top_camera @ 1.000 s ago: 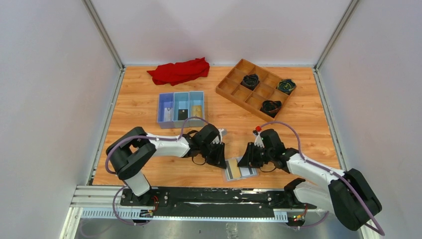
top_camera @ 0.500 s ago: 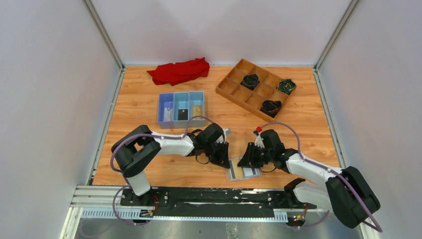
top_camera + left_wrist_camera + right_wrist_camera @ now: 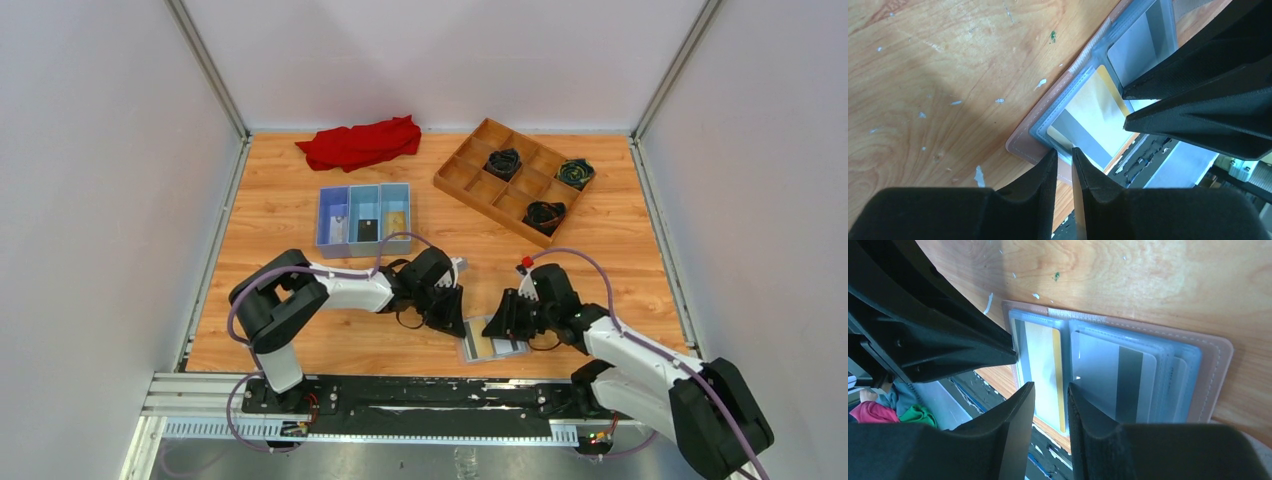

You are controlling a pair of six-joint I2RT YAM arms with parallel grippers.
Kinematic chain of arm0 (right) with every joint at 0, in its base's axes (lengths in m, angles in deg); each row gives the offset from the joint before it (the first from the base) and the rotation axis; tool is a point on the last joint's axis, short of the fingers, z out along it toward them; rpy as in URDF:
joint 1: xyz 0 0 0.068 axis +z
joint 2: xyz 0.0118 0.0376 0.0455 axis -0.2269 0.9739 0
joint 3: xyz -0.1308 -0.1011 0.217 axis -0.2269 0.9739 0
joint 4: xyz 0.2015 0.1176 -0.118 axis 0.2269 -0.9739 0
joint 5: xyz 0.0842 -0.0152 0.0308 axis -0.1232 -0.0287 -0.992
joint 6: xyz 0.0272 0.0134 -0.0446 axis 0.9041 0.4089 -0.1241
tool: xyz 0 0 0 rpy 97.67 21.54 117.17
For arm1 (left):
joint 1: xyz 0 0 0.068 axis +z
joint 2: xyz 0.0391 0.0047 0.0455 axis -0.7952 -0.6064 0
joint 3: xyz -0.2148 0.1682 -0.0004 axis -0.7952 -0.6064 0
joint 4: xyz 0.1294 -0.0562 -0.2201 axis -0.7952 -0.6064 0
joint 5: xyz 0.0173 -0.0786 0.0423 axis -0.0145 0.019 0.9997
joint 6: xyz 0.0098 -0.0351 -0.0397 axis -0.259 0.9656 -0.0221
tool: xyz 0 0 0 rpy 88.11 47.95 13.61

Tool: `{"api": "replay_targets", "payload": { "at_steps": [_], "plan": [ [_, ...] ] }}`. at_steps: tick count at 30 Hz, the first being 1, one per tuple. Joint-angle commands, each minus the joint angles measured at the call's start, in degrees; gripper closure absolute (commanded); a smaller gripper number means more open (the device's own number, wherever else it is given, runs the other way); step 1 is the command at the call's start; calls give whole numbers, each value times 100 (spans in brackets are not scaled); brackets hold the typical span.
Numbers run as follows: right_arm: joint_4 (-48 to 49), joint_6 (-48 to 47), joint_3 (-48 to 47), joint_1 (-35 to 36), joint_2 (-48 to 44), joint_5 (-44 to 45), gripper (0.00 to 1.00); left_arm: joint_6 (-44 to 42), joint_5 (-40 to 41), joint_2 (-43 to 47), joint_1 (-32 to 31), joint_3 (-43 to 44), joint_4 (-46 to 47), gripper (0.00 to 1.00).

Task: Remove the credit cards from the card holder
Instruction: Remove the credit card from the card holder.

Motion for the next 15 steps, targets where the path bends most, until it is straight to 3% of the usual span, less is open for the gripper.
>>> {"api": "replay_targets", "payload": {
  "at_steps": [1, 9, 15],
  "plan": [
    [-648, -279, -129, -80, -247, 174, 66, -191, 274, -384, -56, -11, -139, 77],
    [-739, -410, -58, -109, -309, 324, 66, -191, 291, -396, -56, -18, -139, 77],
    [-537, -564, -137, -370, 96, -98, 66, -233, 254, -448, -56, -18, -139, 77]
  ]
}}
